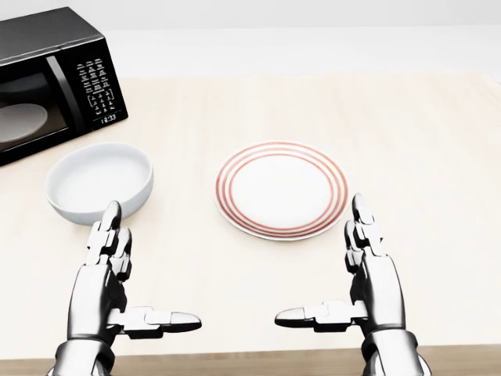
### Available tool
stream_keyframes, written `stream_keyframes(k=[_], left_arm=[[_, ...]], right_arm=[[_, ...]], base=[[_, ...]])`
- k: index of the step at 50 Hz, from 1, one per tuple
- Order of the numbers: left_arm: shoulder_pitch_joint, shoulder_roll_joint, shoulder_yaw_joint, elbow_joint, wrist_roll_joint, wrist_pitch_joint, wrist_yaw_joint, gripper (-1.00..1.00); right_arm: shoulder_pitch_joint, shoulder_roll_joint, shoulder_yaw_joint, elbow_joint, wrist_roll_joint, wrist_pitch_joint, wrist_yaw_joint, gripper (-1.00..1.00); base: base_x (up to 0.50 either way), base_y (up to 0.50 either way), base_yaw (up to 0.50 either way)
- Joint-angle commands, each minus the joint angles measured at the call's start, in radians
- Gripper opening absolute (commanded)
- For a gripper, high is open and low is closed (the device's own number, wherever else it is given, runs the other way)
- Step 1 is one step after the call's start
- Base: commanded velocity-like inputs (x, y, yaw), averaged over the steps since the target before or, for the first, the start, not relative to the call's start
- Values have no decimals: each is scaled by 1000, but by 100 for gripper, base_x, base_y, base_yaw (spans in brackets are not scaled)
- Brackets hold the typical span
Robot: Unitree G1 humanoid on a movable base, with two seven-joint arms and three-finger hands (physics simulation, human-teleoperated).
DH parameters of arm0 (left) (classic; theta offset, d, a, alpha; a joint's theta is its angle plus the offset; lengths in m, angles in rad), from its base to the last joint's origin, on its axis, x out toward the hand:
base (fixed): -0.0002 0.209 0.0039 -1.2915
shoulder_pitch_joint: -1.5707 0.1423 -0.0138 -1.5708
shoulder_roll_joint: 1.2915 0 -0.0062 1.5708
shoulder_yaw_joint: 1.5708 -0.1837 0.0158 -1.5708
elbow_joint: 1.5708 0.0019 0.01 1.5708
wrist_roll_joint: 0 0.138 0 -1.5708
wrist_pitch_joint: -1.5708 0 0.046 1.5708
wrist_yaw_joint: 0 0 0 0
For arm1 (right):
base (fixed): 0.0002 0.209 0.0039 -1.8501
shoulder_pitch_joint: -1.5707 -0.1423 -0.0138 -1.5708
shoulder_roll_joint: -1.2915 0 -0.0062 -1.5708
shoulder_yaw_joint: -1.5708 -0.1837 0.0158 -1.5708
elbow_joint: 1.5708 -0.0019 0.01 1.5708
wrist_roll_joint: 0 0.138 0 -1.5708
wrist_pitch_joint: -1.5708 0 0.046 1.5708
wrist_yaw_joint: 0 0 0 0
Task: Pick up the white bowl and put it on the plate.
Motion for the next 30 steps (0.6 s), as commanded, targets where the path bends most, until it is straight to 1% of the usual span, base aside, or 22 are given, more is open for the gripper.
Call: stream_keyframes(k=[1,7,11,14,16,18,21,25,28,30], left_arm=[[-1,12,23,3,-11,-1,-23,100],[-1,12,23,3,-11,-1,-23,100],[-1,12,23,3,-11,-1,-23,100],[-1,12,23,3,-11,-1,-23,100],[-1,12,23,3,-11,-1,-23,100],[-1,12,23,3,-11,-1,-23,100],[-1,12,23,3,-11,-1,-23,100],[-1,12,23,3,-11,-1,-23,100],[-1,12,23,3,-11,-1,-23,100],[-1,12,23,3,-11,-1,-23,100]], right_arm=[[-4,-9,-17,-6,-6,-4,6,100],[-5,-10,-14,-5,-11,-5,7,100],[-6,-9,-10,15,-22,-15,4,100],[-4,-8,-7,6,-27,-7,2,100],[-4,-7,-5,7,-31,-10,2,100],[-6,-8,-6,0,-30,-2,3,100],[-4,-7,-4,-5,-32,0,3,100],[-5,-7,-6,3,-30,-6,5,100],[0,-6,-4,-5,-31,-1,6,100],[-2,-9,-7,-19,-26,11,10,100]], base=[[0,0,0],[0,0,0],[0,0,0],[0,0,0],[0,0,0],[3,24,0],[5,33,0],[6,35,0],[6,35,0],[6,35,0]])
